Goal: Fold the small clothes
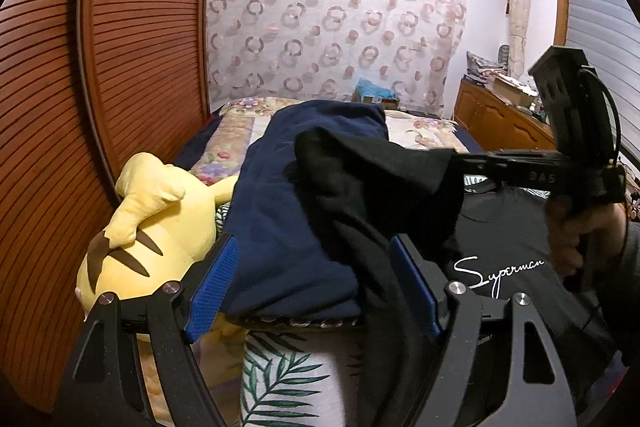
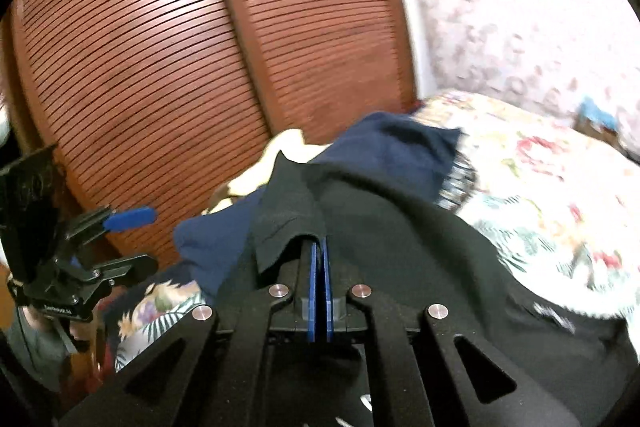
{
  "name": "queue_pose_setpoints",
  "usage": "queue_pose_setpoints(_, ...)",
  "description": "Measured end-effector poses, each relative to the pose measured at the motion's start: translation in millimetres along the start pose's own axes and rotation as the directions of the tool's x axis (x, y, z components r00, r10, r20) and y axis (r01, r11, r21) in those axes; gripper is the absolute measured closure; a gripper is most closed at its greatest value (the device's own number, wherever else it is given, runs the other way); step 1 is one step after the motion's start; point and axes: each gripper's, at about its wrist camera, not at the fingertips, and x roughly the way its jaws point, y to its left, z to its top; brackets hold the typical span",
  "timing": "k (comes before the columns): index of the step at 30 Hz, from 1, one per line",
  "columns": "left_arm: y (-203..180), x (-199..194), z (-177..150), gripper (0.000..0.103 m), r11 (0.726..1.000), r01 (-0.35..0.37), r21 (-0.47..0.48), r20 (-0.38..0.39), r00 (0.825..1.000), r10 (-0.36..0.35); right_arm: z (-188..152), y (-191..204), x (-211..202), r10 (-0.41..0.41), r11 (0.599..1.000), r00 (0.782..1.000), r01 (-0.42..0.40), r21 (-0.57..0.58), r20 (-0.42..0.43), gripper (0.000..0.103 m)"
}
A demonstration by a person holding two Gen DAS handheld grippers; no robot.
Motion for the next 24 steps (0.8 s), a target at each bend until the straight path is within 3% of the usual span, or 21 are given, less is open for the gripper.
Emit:
queue_pose_setpoints(2,-3,1,1,0.025,1.0,0.004,0.007,0.001,1.0,-0.004,-5,-4,-7,-0.011,0.998,1.0,0.012,0.061,-0.016,0.1)
queue_pose_setpoints(11,-16,7,5,0.025,1.0,0.021,0.023,0.0,1.0,-0.021,-9,-2,-19,-0.159,0.981,0.987,0.158,0.109,-0.005,0.1)
queue_pose_setpoints(15,-18,9,6,0.025,0.999,0.028,0.03,-0.001,1.0,-0.028,-4,13,-16,-0.276,0.96,0.961,0.276,0.055,0.005,0.091)
queue_pose_setpoints(19,-20,13,8,0.025,0.999,0.037,0.035,-0.004,0.999,-0.037,-9,24,-15,-0.333,0.943,0.943,0.333,0.008,0.01,0.079)
queue_pose_setpoints(24,-26,17,11,0.025,0.998,0.047,0.049,-0.003,0.999,-0.047,-15,36,-8,-0.212,0.977,0.977,0.212,0.004,0.007,0.078)
